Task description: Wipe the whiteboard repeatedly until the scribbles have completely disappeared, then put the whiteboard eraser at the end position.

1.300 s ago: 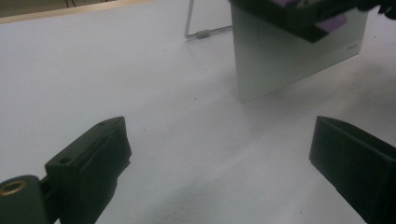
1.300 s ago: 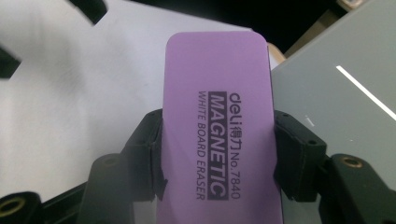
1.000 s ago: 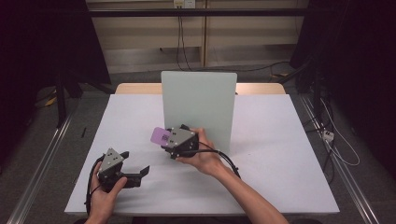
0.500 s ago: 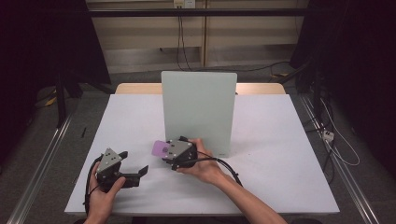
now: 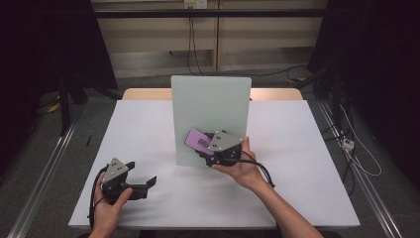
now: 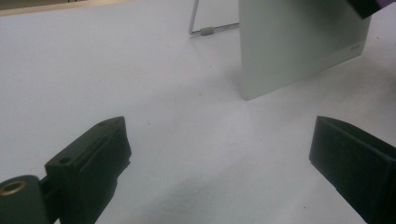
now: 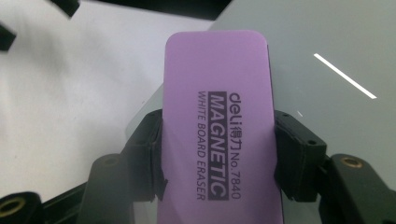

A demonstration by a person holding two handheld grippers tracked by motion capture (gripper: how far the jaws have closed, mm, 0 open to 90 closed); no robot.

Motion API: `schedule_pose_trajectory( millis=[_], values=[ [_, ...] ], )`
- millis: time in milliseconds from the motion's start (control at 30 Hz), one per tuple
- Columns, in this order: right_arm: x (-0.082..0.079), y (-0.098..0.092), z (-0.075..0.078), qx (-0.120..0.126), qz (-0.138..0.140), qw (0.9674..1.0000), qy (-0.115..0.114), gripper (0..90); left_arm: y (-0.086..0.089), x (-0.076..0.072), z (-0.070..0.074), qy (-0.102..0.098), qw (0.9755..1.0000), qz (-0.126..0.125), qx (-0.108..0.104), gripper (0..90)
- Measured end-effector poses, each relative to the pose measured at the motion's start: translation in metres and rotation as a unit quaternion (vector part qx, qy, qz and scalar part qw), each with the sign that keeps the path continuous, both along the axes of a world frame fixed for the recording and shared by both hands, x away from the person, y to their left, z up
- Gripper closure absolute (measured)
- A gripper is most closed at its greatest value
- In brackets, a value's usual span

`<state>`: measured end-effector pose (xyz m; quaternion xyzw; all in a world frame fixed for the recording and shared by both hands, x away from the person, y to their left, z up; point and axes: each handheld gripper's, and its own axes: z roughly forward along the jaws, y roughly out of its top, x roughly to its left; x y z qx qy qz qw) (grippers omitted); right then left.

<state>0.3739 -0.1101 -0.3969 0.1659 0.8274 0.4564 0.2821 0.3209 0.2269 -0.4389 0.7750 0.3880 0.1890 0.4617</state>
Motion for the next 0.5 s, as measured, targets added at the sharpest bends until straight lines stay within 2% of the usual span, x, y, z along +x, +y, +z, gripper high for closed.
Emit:
schedule_pose_trajectory(
  millis=[133, 233, 367, 500],
  values=[
    [-0.004, -0.016, 0.009, 0.033, -0.003, 0.9994, 0.011, 41.8, -0.001, 0.0, 0.0, 0.001, 1.0, -0.002, 0.004, 4.8],
    [-0.007, -0.023, 0.011, 0.036, 0.0, 0.999, 0.025, 41.7, -0.002, 0.0, 0.0, 0.0, 1.0, -0.001, 0.003, 4.8],
    [-0.012, -0.029, 0.005, 0.037, 0.003, 0.998, 0.052, 41.7, -0.004, 0.0, 0.001, -0.001, 1.0, -0.003, 0.004, 4.8],
    [-0.012, -0.031, 0.001, 0.04, 0.002, 0.9969, 0.068, 41.7, -0.006, 0.0, 0.001, 0.0, 1.0, -0.006, 0.006, 4.8]
  ],
)
